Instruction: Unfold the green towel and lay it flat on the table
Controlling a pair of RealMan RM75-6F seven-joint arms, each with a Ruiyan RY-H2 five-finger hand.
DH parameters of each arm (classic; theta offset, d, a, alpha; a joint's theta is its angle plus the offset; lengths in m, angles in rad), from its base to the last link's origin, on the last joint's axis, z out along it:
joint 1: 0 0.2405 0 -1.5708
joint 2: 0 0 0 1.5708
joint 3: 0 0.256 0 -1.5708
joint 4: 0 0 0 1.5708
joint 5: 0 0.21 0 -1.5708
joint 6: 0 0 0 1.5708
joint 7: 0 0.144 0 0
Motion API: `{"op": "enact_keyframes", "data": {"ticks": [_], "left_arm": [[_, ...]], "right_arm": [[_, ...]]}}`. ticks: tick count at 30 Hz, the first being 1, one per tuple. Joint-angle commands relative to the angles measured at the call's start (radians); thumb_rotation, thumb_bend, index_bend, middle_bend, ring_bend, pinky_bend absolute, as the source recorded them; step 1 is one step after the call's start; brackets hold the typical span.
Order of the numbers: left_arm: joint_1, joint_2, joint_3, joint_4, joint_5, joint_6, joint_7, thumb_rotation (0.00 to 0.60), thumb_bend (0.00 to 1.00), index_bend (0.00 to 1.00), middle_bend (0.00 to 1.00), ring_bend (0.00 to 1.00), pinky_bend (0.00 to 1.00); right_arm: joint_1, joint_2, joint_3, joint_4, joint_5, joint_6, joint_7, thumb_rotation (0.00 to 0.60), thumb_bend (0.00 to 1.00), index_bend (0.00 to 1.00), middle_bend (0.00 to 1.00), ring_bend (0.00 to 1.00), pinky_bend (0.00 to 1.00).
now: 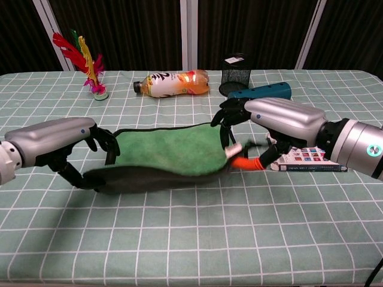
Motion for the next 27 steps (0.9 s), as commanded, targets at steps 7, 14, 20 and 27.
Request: {"op": "enact_keyframes", "data": {"ticks": [7, 14, 20, 27], "left_arm": [[-0.005, 0.013, -0.002, -0.051, -0.018, -0.009, 0.038, 0.600, 0.14, 0.26, 0.29, 0.25, 0.29], [0.008, 0.060, -0.005, -0.123, 0.013, 0.021, 0.035, 0.600, 0.07, 0.24, 0.25, 0.23, 0.29], [0.043, 0.112, -0.037, -0.141, 0.022, 0.086, -0.019, 0.600, 0.05, 0.24, 0.25, 0.23, 0.29], [0.104, 0.170, -0.099, -0.048, -0.010, 0.203, -0.065, 0.600, 0.07, 0.24, 0.25, 0.23, 0.28]], "right_arm": [[-0.038, 0.021, -0.024, -0.034, -0.016, 0.007, -0.048, 0.247, 0.00, 0.14, 0.05, 0.00, 0.00], [-0.061, 0.080, -0.001, -0.081, -0.013, 0.040, -0.068, 0.222, 0.00, 0.12, 0.04, 0.00, 0.00], [-0.100, 0.157, 0.045, -0.133, 0.047, 0.077, -0.117, 0.418, 0.00, 0.13, 0.06, 0.00, 0.00], [-0.178, 0.248, 0.098, -0.192, 0.139, 0.153, -0.191, 0.600, 0.10, 0.25, 0.14, 0.00, 0.00]]}}
